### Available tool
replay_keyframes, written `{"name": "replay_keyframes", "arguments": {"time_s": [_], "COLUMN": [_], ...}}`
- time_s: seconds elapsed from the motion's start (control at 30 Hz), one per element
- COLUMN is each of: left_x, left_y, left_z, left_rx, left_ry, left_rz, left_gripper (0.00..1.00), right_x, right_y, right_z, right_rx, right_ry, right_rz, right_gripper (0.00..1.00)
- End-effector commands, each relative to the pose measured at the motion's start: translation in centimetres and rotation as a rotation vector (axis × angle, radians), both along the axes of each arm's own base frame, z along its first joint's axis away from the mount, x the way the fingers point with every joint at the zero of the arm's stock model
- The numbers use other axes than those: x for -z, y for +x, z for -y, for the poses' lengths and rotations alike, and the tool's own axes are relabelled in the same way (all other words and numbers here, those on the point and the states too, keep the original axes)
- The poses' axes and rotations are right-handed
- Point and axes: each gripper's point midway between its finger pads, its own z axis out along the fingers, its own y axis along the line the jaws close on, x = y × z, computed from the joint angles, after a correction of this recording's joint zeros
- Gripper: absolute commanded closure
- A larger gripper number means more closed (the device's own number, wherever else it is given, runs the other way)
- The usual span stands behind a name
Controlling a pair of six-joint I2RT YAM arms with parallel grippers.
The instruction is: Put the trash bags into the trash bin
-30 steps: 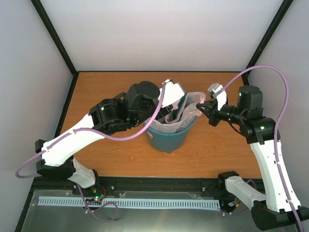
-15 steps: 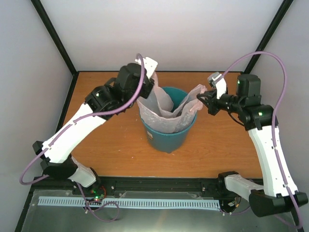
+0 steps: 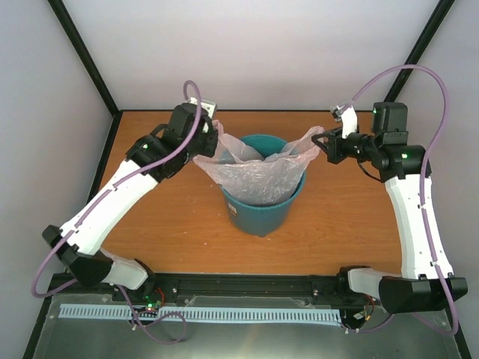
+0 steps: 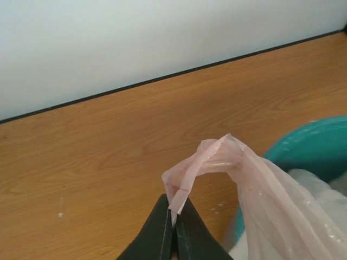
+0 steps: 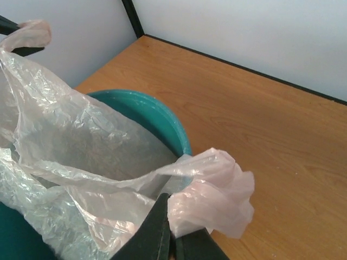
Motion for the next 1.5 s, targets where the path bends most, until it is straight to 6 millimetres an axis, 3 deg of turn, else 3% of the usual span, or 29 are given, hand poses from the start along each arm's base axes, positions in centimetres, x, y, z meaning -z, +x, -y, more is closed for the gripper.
{"name": "replay_keyframes", "arguments": {"time_s": [0.0,0.1,0.37,0.53,0.63,0.7,0.83,0.9,0.97,1.03,1.17,1.33,1.47], "left_x": [-4.7,-5.7,-5.1,-4.0,-4.0,-4.5,-6.3,-7.3,-8.0,-8.3,-8.4,-7.6,-7.7], "left_y": [-3.5,-5.1,-9.8,-11.7,-12.2,-12.5,-13.0,-13.1,-13.2,-13.4,-13.4,-12.5,-12.6], "left_z": [-0.2,-0.7,0.7,-0.9,-1.5,-1.4,-0.8,-0.4,0.0,0.4,1.2,1.1,1.5], "left_rx": [0.075,0.097,0.28,0.272,0.262,0.276,0.341,0.37,0.392,0.417,0.458,0.418,0.438], "left_ry": [-0.227,-0.273,-0.437,-0.475,-0.487,-0.502,-0.54,-0.556,-0.578,-0.605,-0.639,-0.646,-0.665], "left_rz": [0.056,0.066,0.007,0.027,0.04,0.049,0.1,0.124,0.143,0.156,0.174,0.183,0.184], "left_gripper": [0.99,0.99,0.98,0.99,0.98,0.96,0.96,0.97,0.98,0.98,0.98,0.98,0.98], "right_x": [-0.9,-1.1,0.6,2.1,1.3,0.2,-3.3,-5.4,-7.4,-7.7,-7.4,-6.0,-5.0], "right_y": [-2.9,-4.4,-7.4,-8.6,-9.8,-10.5,-11.8,-12.3,-12.8,-13.0,-12.9,-9.7,-9.0], "right_z": [0.2,0.6,0.8,1.1,1.2,1.4,2.6,3.2,3.5,2.9,0.6,-0.5,-2.3], "right_rx": [-0.011,-0.002,-0.036,-0.049,-0.048,-0.037,0.013,0.032,0.042,-0.016,-0.206,-0.296,-0.351], "right_ry": [-0.006,-0.03,-0.08,-0.119,-0.117,-0.128,-0.204,-0.241,-0.273,-0.281,-0.24,-0.287,-0.401], "right_rz": [0.016,0.03,0.027,-0.004,0.015,0.049,0.164,0.235,0.299,0.307,0.302,0.324,0.355], "right_gripper": [0.97,0.97,0.97,0.97,0.95,0.87,0.57,0.51,0.51,0.53,0.59,0.71,0.76]}}
